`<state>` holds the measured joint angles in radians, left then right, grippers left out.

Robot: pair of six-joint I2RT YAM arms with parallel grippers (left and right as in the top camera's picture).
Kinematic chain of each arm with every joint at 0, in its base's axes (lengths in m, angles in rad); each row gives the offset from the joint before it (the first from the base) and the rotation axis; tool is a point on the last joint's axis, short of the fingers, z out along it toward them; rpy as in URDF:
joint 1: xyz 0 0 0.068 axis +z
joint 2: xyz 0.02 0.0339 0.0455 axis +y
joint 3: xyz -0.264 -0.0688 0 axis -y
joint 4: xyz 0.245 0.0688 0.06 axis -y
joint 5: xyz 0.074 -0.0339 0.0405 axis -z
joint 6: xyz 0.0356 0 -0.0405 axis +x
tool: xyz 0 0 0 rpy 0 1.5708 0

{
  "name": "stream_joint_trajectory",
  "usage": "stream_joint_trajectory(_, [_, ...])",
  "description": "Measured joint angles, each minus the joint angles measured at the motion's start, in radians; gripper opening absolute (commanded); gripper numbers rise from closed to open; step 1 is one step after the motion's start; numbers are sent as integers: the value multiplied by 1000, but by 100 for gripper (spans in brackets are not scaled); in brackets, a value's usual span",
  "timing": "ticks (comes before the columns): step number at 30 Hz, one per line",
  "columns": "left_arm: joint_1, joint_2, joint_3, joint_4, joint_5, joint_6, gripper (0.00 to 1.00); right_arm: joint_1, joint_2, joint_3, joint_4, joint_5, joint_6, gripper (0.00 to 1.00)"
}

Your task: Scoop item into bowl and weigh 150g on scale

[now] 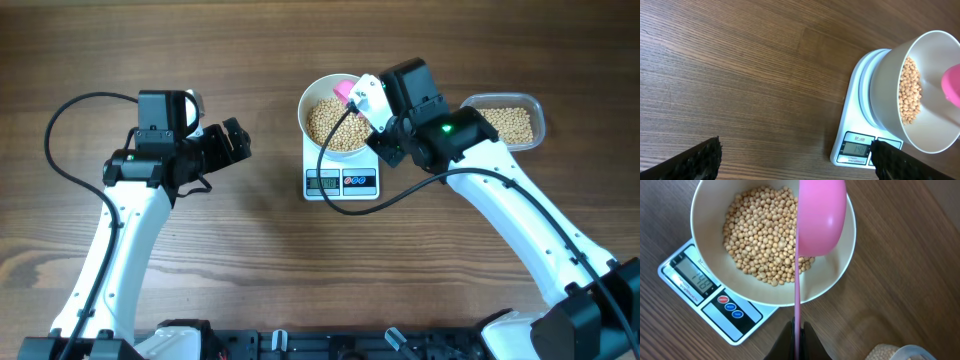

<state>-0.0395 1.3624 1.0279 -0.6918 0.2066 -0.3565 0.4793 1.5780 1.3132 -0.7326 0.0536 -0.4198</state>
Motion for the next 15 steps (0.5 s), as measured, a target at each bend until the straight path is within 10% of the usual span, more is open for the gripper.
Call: stream_joint_trajectory(15, [0,0,0,0,0,0,100,-72,-2,0,128,-219,257,5])
